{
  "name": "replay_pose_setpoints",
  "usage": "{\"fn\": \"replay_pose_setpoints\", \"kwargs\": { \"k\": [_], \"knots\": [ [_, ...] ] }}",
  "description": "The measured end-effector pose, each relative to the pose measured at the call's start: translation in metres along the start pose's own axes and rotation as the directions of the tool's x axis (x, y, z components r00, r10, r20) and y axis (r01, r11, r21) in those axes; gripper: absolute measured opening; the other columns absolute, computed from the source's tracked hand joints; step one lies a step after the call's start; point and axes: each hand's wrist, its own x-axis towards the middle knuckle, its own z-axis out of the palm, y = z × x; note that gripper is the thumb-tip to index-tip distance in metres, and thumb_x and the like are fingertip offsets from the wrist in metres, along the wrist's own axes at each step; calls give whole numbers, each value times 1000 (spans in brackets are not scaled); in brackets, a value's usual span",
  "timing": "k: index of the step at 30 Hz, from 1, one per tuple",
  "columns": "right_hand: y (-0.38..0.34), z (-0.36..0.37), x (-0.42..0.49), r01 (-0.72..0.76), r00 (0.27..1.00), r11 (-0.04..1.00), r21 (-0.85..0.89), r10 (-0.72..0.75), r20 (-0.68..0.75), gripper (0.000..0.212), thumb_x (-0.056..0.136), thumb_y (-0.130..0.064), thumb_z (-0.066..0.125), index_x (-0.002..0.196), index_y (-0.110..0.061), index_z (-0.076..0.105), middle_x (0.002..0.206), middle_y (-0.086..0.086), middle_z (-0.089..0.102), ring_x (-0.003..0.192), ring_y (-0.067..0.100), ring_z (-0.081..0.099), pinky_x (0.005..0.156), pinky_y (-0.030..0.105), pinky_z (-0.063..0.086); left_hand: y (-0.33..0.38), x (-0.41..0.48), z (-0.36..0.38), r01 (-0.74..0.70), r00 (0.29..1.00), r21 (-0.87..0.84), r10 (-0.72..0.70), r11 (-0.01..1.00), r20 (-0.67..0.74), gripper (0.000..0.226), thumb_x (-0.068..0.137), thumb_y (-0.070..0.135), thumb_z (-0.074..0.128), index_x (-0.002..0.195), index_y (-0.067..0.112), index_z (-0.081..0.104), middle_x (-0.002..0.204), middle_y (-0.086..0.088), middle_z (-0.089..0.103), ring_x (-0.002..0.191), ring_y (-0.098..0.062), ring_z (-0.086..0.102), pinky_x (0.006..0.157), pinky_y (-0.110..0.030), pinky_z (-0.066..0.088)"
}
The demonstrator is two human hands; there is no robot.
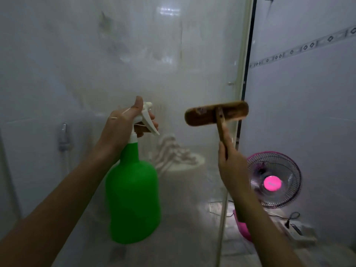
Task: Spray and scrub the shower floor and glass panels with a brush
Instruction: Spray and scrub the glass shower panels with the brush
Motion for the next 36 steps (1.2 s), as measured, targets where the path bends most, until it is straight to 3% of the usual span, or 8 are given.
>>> {"fn": "replay_pose_setpoints", "kwargs": {
  "k": [3, 10, 12, 17, 20, 27, 32, 36],
  "knots": [
    [13, 11, -66, -86, 995, 996, 16, 85, 45, 58, 101, -19, 44, 151, -34, 18, 52, -10, 32, 38, 5, 34, 39, 15, 27, -13, -6, 4, 4, 1000, -18, -4, 1000, 3, 48, 97, 50, 47, 85, 10, 72, 85, -11, 76, 70, -17, 75, 71, -31, 52],
    [-23, 13, 33, 15, 996, 997, 70, -9, -87, 54, 103, -21, 40, 152, -29, 19, 57, 3, 40, 44, 9, 34, 42, 27, 35, -26, -17, -3, -12, 1000, -35, 11, 999, -29, 44, 100, 41, 49, 83, 7, 71, 79, -8, 74, 68, -15, 73, 56, -16, 52],
    [-8, 22, -11, 0, 999, 1000, 28, 1, -36, 56, 102, -19, 43, 152, -30, 22, 60, 13, 47, 42, 4, 30, 40, 19, 28, -30, -23, -11, -12, 999, -58, 9, 998, -52, 44, 102, 37, 48, 85, 4, 70, 80, -12, 72, 66, -15, 72, 55, -16, 52],
    [5, 47, -117, -36, 975, 999, -19, 39, 220, 64, 98, -13, 52, 153, -24, 21, 51, -9, 34, 36, 4, 27, 34, 15, 28, -50, -36, -39, 28, 990, -2, -28, 1000, -139, 45, 102, 39, 50, 79, 6, 70, 62, -2, 71, 60, -20, 70, 58, -25, 55],
    [-16, 56, -88, 42, 984, 998, -37, -35, 177, 60, 99, -18, 49, 153, -23, 21, 50, -7, 33, 36, 3, 26, 35, 13, 23, -58, -38, -50, 79, 983, 68, -67, 995, -170, 52, 98, 51, 53, 72, 7, 66, 60, -5, 64, 57, -24, 61, 68, -38, 52],
    [-33, 61, -85, 74, 976, 992, -100, -52, 209, 62, 99, -20, 49, 153, -28, 18, 49, -7, 34, 36, 3, 24, 39, 11, 14, -51, -35, -59, 8, 978, 167, 27, 986, -205, 50, 101, 45, 50, 69, 12, 69, 57, 4, 70, 58, -12, 68, 67, -26, 56],
    [-82, 89, -46, 191, 971, 978, -87, -175, 162, 57, 102, -21, 44, 152, -28, 19, 60, -2, 48, 41, 6, 36, 40, 11, 19, -47, -28, -64, 24, 976, 91, -4, 996, -218, 51, 100, 48, 52, 71, 10, 66, 59, -4, 61, 53, -18, 60, 62, -33, 50],
    [-75, 87, -49, 214, 964, 969, -126, -189, 186, 58, 102, -21, 45, 153, -27, 20, 57, -2, 45, 39, 5, 34, 39, 12, 19, -41, -30, -80, -28, 966, 79, 47, 996, -255, 43, 102, 45, 49, 79, 17, 72, 64, 3, 73, 65, -18, 71, 72, -37, 59]
  ]
}}
